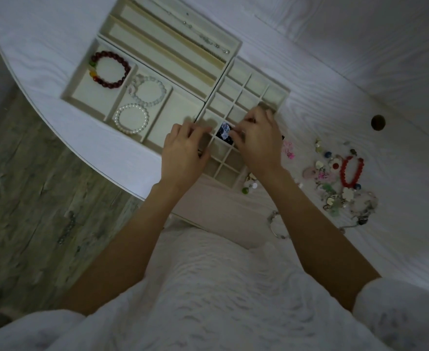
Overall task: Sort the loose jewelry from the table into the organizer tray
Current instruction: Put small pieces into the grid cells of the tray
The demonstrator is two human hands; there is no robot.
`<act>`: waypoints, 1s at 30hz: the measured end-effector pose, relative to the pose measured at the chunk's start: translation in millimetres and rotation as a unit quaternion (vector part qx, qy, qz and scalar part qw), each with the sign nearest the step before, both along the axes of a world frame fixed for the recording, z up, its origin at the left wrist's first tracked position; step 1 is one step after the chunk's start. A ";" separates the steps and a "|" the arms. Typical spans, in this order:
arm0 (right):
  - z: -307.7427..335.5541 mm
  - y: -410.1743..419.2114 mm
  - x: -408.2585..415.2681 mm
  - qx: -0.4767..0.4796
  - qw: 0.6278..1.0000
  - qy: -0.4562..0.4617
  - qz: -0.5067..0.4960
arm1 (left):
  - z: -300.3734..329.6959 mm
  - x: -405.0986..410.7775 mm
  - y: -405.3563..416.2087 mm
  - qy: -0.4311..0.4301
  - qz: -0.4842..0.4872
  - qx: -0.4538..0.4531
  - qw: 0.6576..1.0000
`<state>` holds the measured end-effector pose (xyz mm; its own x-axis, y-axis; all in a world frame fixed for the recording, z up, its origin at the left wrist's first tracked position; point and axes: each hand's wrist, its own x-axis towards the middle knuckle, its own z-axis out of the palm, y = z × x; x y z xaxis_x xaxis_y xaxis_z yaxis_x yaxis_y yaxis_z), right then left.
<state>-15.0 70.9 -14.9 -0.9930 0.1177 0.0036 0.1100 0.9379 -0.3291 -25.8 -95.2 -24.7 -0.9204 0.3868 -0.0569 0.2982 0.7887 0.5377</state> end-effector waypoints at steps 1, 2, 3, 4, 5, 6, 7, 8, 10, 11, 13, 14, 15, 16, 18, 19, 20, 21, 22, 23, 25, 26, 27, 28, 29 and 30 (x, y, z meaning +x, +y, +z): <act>-1.0 -4.4 1.0 -0.006 1.000 -0.014 -0.018 | 0.1 0.3 0.5 0.000 -0.002 -0.002 1.000; -1.3 -8.8 0.4 -0.020 0.999 -0.024 -0.041 | 0.3 0.4 0.6 0.001 -0.004 -0.005 1.000; -2.4 -12.4 -0.7 -0.044 0.996 -0.031 -0.070 | 0.5 0.5 0.5 0.001 -0.006 -0.007 1.000; -3.1 -15.1 -2.3 -0.077 0.991 -0.038 -0.104 | 0.8 0.3 -0.1 0.002 -0.007 -0.008 1.000; -3.5 -16.4 -3.5 -0.114 0.983 -0.044 -0.134 | 1.0 0.5 -0.4 0.001 -0.007 -0.008 1.000; -3.7 -16.5 -4.4 -0.148 0.976 -0.047 -0.156 | 1.1 0.5 -0.8 0.001 -0.007 -0.009 1.000; -3.5 -14.6 -5.4 -0.164 0.971 -0.050 -0.166 | 1.2 0.4 -0.8 0.000 -0.007 -0.009 1.000; -2.1 -11.7 -6.0 -0.161 0.972 -0.054 -0.164 | 1.4 0.4 -0.7 -0.001 -0.006 -0.010 1.000; 3.0 -4.6 -6.5 -0.134 0.980 -0.065 -0.134 | 1.4 0.4 -0.7 -0.004 -0.004 -0.011 1.000; 6.3 -1.8 -6.6 -0.116 0.985 -0.067 -0.110 | 0.8 0.5 -0.7 -0.005 -0.003 -0.010 1.000; 10.8 0.5 -7.7 -0.059 0.995 -0.058 -0.053 | -0.1 0.4 -0.9 -0.004 -0.003 -0.011 1.000; 12.2 0.1 -8.6 -0.021 0.998 -0.056 -0.022 | -0.2 0.4 -1.1 -0.004 -0.005 -0.012 1.000; 12.4 -0.9 -9.8 0.013 0.998 -0.058 0.007 | -0.2 0.2 -1.2 -0.003 -0.006 -0.013 1.000; 12.3 -2.1 -11.0 0.039 0.997 -0.066 0.029 | -0.5 0.1 -1.3 -0.002 -0.008 -0.014 1.000; 12.5 -4.9 -13.1 0.071 0.993 -0.079 0.047 | -0.5 -0.2 -1.4 -0.001 -0.012 -0.014 1.000; 12.1 -5.5 -14.0 0.084 0.992 -0.079 0.050 | -0.6 -0.4 -1.5 -0.001 -0.013 -0.013 1.000; 11.8 -6.2 -14.9 0.098 0.991 -0.076 0.053 | -0.7 -0.6 -1.5 -0.002 -0.013 -0.012 1.000; 11.7 -6.9 -16.1 0.108 0.990 -0.074 0.057 | -0.8 -0.9 -1.5 -0.002 -0.013 -0.012 1.000; 11.6 -7.0 -17.2 0.110 0.989 -0.073 0.060 | -0.8 -0.9 -1.3 -0.002 -0.013 -0.013 1.000; 12.3 -6.7 -17.8 0.104 0.990 -0.073 0.060 | -0.6 -1.0 -1.1 0.000 -0.013 -0.015 1.000; 14.2 -4.5 -17.2 0.075 0.994 -0.068 0.051 | -0.1 -0.9 -0.8 0.004 -0.015 -0.015 1.000; 15.3 -3.4 -15.9 0.057 0.996 -0.061 0.043 | 0.3 -1.0 -0.8 0.008 -0.015 -0.013 1.000; 16.0 -3.0 -14.3 0.041 0.997 -0.053 0.036 | 0.6 -1.1 -1.0 0.010 -0.016 -0.010 1.000; 16.0 -3.5 -12.7 0.030 0.998 -0.048 0.030 | 1.1 -1.3 -1.2 0.010 -0.016 -0.009 1.000; 15.6 -4.9 -11.5 0.021 0.998 -0.049 0.026 | 1.4 -1.6 -1.4 0.009 -0.018 -0.008 1.000; 14.7 -6.9 -10.5 0.013 0.998 -0.057 0.023 | 1.6 -1.8 -1.5 0.006 -0.019 -0.008 1.000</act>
